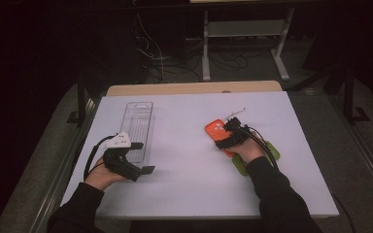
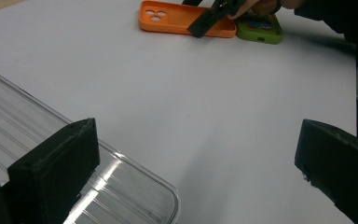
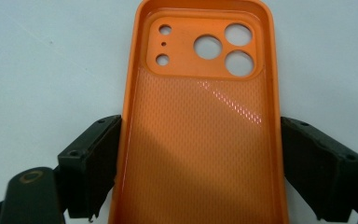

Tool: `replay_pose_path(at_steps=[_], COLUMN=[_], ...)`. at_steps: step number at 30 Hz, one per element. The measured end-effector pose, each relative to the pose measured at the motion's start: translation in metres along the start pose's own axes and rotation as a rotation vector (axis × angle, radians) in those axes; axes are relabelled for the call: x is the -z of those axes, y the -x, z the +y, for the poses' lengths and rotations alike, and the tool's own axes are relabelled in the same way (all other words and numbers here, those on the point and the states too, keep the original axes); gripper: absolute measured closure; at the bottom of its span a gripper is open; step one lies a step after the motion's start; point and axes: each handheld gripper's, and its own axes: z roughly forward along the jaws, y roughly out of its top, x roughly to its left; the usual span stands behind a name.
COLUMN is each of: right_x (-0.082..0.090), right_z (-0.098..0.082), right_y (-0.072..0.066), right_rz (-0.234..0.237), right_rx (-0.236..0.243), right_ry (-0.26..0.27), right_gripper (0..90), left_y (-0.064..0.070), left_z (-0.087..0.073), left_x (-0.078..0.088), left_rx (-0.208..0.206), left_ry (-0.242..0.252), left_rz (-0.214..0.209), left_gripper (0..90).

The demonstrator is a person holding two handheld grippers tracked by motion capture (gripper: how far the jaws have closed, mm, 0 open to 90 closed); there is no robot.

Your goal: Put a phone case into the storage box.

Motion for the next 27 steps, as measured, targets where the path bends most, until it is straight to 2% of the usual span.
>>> replay_pose_path(at_steps=[5, 9, 13, 19, 22, 27], right_x=[0.002, 0.012, 0.023, 0.034, 0.039, 0.047], right_z=[0.002, 0.007, 0.013, 0.016, 0.015, 0.013], right_y=[0.005, 0.011, 0.014, 0.015, 0.014, 0.014], right_rz=[-0.002, 0.02, 0.054, 0.091, 0.128, 0.149], right_rx=[0.018, 0.004, 0.015, 0.073, 0.104, 0.161], right_ry=[0.003, 0.015, 0.029, 0.018, 0.022, 0.006], right_gripper=[15.2, 15.2, 15.2, 15.1, 15.1, 15.1], left_y=[-0.001, -0.002, -0.003, -0.003, -0.001, 0.0], left_z=[0.0, 0.0, 0.001, 0.005, 0.009, 0.018], left_x=[0.0, 0.0, -0.001, -0.003, -0.003, -0.006], left_rx=[0.002, -0.004, -0.016, 0.001, -0.002, -0.024], left_ry=[0.002, -0.001, -0.009, 0.003, 0.004, 0.002], left_rz=[0.002, 0.0, -0.004, -0.016, -0.02, -0.036], left_gripper=[0.0, 0.0, 0.0, 0.0, 0.0, 0.0])
